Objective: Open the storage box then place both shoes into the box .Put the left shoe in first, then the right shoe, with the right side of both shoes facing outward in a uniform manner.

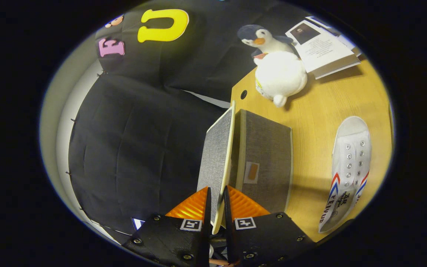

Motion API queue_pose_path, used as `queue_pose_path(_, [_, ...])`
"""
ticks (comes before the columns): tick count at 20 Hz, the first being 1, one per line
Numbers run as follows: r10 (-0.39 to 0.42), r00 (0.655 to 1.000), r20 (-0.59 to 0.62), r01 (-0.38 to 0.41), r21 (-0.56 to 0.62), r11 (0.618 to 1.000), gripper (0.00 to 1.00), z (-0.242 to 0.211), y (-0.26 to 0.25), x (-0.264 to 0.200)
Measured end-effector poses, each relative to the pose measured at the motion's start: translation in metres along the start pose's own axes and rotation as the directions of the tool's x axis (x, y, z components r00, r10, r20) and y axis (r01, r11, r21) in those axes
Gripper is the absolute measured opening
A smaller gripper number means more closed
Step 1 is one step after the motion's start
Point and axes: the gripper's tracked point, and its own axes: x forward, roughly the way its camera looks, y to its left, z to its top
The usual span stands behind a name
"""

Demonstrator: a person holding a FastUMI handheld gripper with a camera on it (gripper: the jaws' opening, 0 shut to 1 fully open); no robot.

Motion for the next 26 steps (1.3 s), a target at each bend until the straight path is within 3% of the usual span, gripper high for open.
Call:
queue_pose_path(10, [0.050,0.998,-0.034,-0.054,-0.129,0.990,0.18,0.015,0.077,0.016])
queue_pose_path(17, [0.140,0.988,-0.070,-0.150,-0.160,0.976,0.18,0.017,0.146,0.050])
queue_pose_path(22, [0.157,0.982,-0.108,-0.175,-0.186,0.967,0.18,0.017,0.180,0.091])
queue_pose_path(26, [0.114,0.988,-0.107,-0.137,-0.244,0.960,0.18,0.015,0.194,0.128])
